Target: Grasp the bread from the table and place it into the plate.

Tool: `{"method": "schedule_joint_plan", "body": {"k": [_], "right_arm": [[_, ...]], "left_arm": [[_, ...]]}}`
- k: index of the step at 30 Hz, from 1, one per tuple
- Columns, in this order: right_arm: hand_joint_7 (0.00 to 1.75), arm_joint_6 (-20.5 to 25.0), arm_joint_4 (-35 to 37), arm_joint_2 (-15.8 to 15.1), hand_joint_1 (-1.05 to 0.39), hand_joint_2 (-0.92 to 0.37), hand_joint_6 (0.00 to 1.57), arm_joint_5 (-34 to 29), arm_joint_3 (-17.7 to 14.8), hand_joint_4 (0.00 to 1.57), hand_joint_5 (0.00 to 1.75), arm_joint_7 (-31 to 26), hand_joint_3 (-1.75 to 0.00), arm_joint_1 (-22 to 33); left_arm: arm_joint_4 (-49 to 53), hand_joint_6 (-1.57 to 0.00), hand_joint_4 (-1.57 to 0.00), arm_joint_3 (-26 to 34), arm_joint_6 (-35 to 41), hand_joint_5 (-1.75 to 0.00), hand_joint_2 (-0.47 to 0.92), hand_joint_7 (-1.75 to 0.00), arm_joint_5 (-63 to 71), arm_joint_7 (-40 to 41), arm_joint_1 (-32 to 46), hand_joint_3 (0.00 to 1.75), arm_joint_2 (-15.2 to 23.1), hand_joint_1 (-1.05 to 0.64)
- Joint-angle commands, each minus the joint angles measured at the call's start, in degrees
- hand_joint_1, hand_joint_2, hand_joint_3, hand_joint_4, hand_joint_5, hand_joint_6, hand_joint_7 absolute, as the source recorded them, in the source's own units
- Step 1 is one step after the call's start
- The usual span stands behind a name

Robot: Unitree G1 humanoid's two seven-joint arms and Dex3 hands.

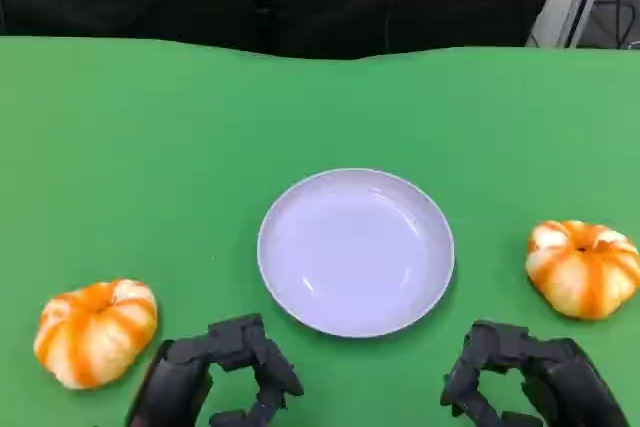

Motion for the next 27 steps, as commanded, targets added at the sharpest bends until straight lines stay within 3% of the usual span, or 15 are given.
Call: {"method": "schedule_joint_plan", "body": {"k": [1,14,17,19,20,21,24,27], "right_arm": [[1.3,-0.39,0.06,-0.47,-0.23,-0.71,0.81,0.58,-0.42,0.79,1.58,-0.24,-0.72,-0.25],[1.29,-0.36,0.26,-0.4,-0.22,-0.71,0.81,0.46,-0.41,0.8,1.57,-0.34,-0.71,-0.42],[1.29,-0.4,0.26,-0.4,-0.22,-0.72,0.81,0.34,-0.42,0.8,1.57,-0.41,-0.71,-0.46],[1.29,-0.57,0.39,-0.33,-0.21,-0.72,0.81,0.44,-0.42,0.8,1.57,-0.4,-0.72,-0.53],[1.29,-0.91,0.63,-0.32,-0.21,-0.71,0.81,0.33,-0.44,0.8,1.57,-0.44,-0.72,-0.63],[1.29,-0.96,0.64,-0.31,-0.21,-0.71,0.81,0.24,-0.44,0.8,1.57,-0.49,-0.72,-0.62],[1.28,-0.6,0.36,-0.28,-0.21,-0.71,0.81,0.26,-0.42,0.8,1.57,-0.56,-0.73,-0.46],[1.28,-0.47,0.22,-0.44,-0.23,-0.71,0.81,0.1,-0.47,0.8,1.57,-0.61,-0.73,-0.5]], "left_arm": [[0.21,-0.89,-0.87,0.19,0.31,-1.49,0.63,-1.2,-0.64,0.28,0.14,0.95,0.62,-0.04],[0.04,-0.88,-0.87,0.71,0.54,-1.47,0.63,-1.2,-0.48,1.06,0.14,0.95,0.33,-0.03],[-0.91,-0.91,-0.87,0.73,1.9,-1.24,0.73,-0.95,-2.17,0.78,0.57,0.77,0.05,-0.03],[-1.46,-1.01,-0.9,0.44,3.02,-0.91,0.77,-0.48,-4.34,-0.18,0.86,0.65,-0.18,-0.04],[-1.81,-1.07,-0.92,0.4,3.56,-0.82,0.78,-0.32,-4.88,-0.41,1.05,0.62,-0.12,-0.04],[-2.14,-1.05,-0.93,0.41,3.97,-0.59,0.81,-0.15,-5.12,-0.46,1.22,0.51,-0.03,-0.06],[-2.86,-0.94,-0.97,0.6,4.86,-0.16,0.88,-0.02,-5.19,-0.28,1.56,0.31,0.11,-0.12],[-3.49,-0.8,-0.87,0.36,6.13,-0.03,0.89,0.0,-7.09,-1.61,1.64,0.22,0.32,-0.18]]}}
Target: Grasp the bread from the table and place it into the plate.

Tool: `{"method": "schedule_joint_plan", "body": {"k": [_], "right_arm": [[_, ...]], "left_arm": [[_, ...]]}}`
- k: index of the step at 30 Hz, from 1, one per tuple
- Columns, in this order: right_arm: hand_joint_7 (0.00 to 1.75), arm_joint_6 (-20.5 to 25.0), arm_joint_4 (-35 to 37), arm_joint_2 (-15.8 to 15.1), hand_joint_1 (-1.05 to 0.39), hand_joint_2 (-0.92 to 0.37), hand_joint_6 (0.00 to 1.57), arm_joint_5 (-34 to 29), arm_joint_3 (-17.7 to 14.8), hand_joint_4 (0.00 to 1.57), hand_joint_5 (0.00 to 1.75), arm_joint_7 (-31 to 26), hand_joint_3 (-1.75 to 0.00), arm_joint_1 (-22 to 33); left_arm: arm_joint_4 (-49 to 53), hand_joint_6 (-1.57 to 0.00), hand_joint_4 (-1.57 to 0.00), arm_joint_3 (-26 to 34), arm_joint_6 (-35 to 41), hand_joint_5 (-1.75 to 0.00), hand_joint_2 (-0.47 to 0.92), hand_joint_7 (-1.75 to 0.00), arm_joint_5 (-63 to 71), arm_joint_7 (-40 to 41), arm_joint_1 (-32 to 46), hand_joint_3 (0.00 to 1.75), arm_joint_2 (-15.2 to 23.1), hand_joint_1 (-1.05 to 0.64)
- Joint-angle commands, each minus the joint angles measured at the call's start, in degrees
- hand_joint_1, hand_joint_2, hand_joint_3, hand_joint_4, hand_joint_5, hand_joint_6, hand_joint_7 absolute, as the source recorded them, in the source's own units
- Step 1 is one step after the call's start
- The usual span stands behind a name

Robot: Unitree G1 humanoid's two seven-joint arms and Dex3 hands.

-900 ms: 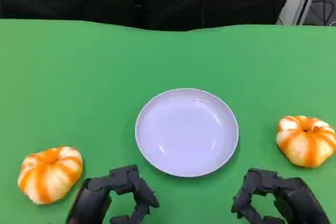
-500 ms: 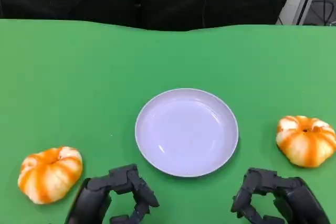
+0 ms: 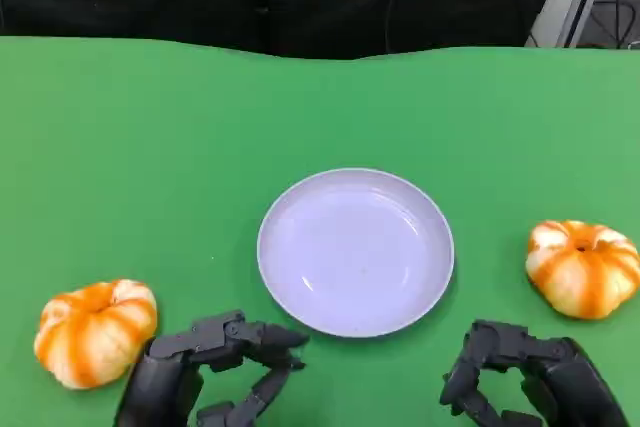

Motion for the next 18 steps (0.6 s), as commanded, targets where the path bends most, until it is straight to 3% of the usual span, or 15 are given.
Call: {"method": "schedule_joint_plan", "body": {"k": [1,7,18], "right_arm": [[1.28,-0.31,-0.07,-0.51,-0.23,-0.71,0.81,0.13,-0.46,0.8,1.57,-0.49,-0.73,-0.3],[1.29,-0.08,-0.01,-0.45,-0.21,-0.71,0.8,0.42,-0.34,0.79,1.58,-0.28,-0.73,-0.41],[1.28,-0.01,0.31,-0.44,-0.23,-0.72,0.81,0.88,-0.25,0.8,1.57,0.08,-0.71,-0.37]], "left_arm": [[-1.64,-0.76,-0.83,0.03,2.11,-0.02,0.9,0.0,-2.94,-2.0,0.49,0.17,0.88,-0.2],[-1.86,-0.43,-0.5,0.58,1.64,0.0,0.92,0.0,-5.33,-4.62,-0.3,0.14,1.68,-0.49],[-9.01,-0.33,-0.42,2.96,1.58,0.0,0.92,0.0,-2.14,-3.71,1.78,0.19,3.53,-0.71]]}}
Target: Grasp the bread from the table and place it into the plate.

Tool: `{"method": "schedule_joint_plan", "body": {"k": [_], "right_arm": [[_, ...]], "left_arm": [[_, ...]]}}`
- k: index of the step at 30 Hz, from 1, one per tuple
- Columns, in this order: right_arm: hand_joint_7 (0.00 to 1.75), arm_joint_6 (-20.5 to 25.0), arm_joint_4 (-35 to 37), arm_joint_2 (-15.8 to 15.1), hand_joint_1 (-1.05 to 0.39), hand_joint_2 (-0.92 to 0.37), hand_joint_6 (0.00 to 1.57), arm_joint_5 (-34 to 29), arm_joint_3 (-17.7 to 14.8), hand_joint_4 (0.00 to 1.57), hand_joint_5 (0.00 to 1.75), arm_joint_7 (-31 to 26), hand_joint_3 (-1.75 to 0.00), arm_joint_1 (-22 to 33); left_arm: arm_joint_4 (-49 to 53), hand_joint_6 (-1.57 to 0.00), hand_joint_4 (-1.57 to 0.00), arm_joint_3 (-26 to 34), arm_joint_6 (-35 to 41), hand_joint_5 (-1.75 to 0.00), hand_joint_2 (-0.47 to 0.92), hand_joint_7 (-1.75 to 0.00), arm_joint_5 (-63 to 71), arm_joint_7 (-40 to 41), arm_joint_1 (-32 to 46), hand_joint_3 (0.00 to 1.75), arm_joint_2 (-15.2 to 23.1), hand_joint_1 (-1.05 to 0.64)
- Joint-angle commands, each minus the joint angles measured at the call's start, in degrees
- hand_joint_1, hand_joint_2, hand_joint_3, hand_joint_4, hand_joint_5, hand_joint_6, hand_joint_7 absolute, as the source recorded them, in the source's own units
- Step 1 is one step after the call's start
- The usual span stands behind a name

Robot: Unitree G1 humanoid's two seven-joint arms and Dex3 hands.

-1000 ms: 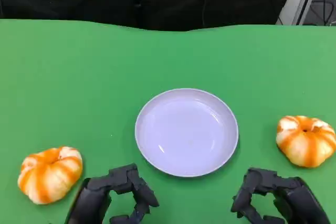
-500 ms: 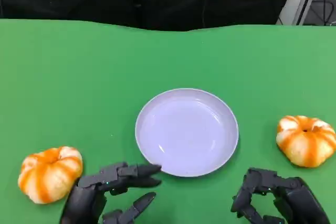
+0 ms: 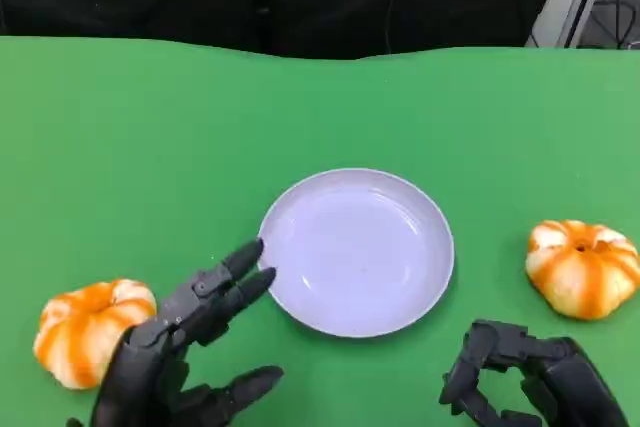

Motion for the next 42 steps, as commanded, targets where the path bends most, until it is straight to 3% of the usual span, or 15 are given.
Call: {"method": "schedule_joint_plan", "body": {"k": [1,7,17,23,28,32,42], "right_arm": [[1.28,0.02,0.2,-0.44,-0.23,-0.72,0.81,0.76,-0.29,0.8,1.57,0.01,-0.71,-0.3],[1.29,-0.22,0.47,-0.4,-0.24,-0.72,0.81,0.83,-0.27,0.8,1.57,0.09,-0.71,-0.55],[1.29,-0.84,0.77,-0.38,-0.24,-0.7,0.81,0.07,-0.35,0.8,1.57,-0.41,-0.74,-0.72],[1.29,-0.03,0.26,-0.41,-0.23,-0.69,0.81,0.71,-0.16,0.8,1.58,-0.01,-0.75,-0.5],[1.29,-0.29,0.41,-0.4,-0.23,-0.69,0.81,0.65,-0.18,0.8,1.58,-0.03,-0.75,-0.59],[1.29,-0.11,0.34,-0.54,-0.23,-0.69,0.81,0.69,-0.22,0.8,1.57,0.03,-0.75,-0.48],[1.29,0.35,-0.43,-0.48,-0.25,-0.69,0.81,0.27,-0.14,0.8,1.58,-0.28,-0.77,-0.17]], "left_arm": [[-3.46,-0.33,-0.41,1.52,-0.09,0.0,0.92,0.0,2.2,1.4,1.52,0.19,1.37,-0.72],[-7.56,-0.29,-0.29,4.96,-1.06,0.0,0.92,0.0,4.7,3.1,1.97,0.17,3.3,-0.69],[-9.95,-0.29,-0.31,5.84,0.5,-0.01,0.92,0.0,4.62,3.79,2.41,0.16,4.08,-0.7],[-12.02,-0.32,-0.29,10.78,0.33,0.0,0.92,-0.01,15.33,10.12,2.48,0.17,4.24,-0.75],[-12.55,-0.32,-0.29,11.47,0.44,0.0,0.92,-0.01,18.81,12.65,2.59,0.17,4.57,-0.76],[-14.65,-0.38,-0.36,15.78,3.49,-0.03,0.92,-0.03,29.31,17.37,2.76,0.15,7.51,-0.77],[-14.47,-0.39,-0.37,16.05,5.77,-0.02,0.92,-0.02,34.58,23.34,2.63,0.13,9.75,-0.77]]}}
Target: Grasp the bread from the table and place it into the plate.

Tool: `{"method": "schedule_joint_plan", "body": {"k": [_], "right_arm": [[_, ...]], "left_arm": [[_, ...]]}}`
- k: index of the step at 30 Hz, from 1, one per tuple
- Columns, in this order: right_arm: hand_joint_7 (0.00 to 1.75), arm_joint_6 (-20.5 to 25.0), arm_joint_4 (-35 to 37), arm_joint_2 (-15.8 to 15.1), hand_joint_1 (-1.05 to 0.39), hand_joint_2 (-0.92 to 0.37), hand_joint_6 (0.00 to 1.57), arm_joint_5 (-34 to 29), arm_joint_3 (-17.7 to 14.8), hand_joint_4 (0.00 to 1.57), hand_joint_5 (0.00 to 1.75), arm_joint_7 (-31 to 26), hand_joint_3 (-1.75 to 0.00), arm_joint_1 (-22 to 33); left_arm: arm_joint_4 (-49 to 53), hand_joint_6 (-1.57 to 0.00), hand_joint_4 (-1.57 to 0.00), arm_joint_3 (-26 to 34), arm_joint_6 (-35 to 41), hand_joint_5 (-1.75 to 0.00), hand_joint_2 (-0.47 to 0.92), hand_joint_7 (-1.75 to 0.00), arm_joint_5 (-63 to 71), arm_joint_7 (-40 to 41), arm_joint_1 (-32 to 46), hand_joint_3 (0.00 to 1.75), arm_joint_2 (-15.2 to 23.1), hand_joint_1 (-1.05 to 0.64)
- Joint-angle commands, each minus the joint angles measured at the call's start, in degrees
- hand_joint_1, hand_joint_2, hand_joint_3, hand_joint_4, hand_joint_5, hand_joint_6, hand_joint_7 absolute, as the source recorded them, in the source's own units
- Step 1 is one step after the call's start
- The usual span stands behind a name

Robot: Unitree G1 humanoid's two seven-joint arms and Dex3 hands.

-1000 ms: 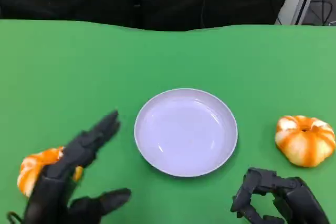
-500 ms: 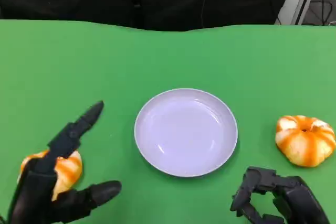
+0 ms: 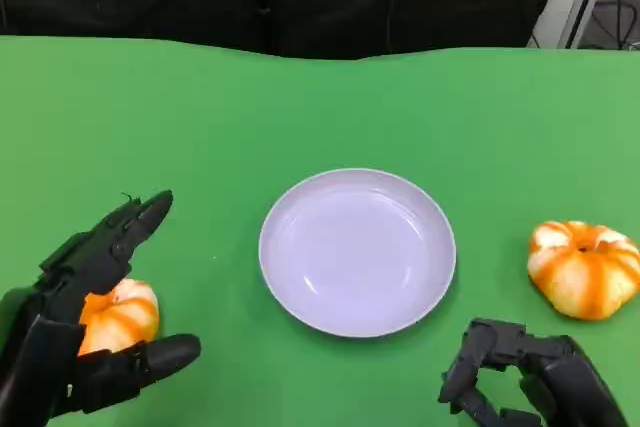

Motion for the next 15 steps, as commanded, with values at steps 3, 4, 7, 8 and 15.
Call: {"method": "schedule_joint_plan", "body": {"k": [3,4,7,8,15], "right_arm": [[1.29,0.68,-1.44,-0.51,-0.24,-0.69,0.81,0.42,-0.21,0.8,1.58,-0.26,-0.77,0.5],[1.29,0.63,-1.43,-0.48,-0.23,-0.69,0.81,0.55,-0.18,0.8,1.58,-0.17,-0.77,0.52],[1.29,0.01,-0.8,-0.58,-0.24,-0.68,0.8,0.68,-0.26,0.79,1.58,0.03,-0.77,0.22],[1.29,-0.13,-0.65,-0.61,-0.24,-0.69,0.8,0.68,-0.3,0.79,1.58,0.04,-0.77,0.15],[1.29,-0.18,-0.57,-0.47,-0.24,-0.68,0.81,0.92,-0.37,0.8,1.58,0.0,-0.78,0.11]], "left_arm": [[-0.55,-0.39,-0.38,1.26,2.47,-0.02,0.92,-0.01,7.05,6.25,0.26,0.16,2.68,-0.8],[-0.66,-0.4,-0.38,1.1,2.83,-0.02,0.92,-0.01,7.6,6.89,0.38,0.16,2.91,-0.8],[0.01,-0.42,-0.39,1.13,5.82,-0.02,0.92,-0.02,13.38,10.05,0.46,0.19,4.91,-0.84],[0.08,-0.42,-0.39,0.93,6.58,-0.02,0.92,-0.02,14.21,10.58,0.54,0.19,5.38,-0.85],[-0.11,-0.42,-0.4,-0.8,8.81,-0.02,0.92,-0.01,14.08,12.55,1.06,0.19,7.12,-0.85]]}}
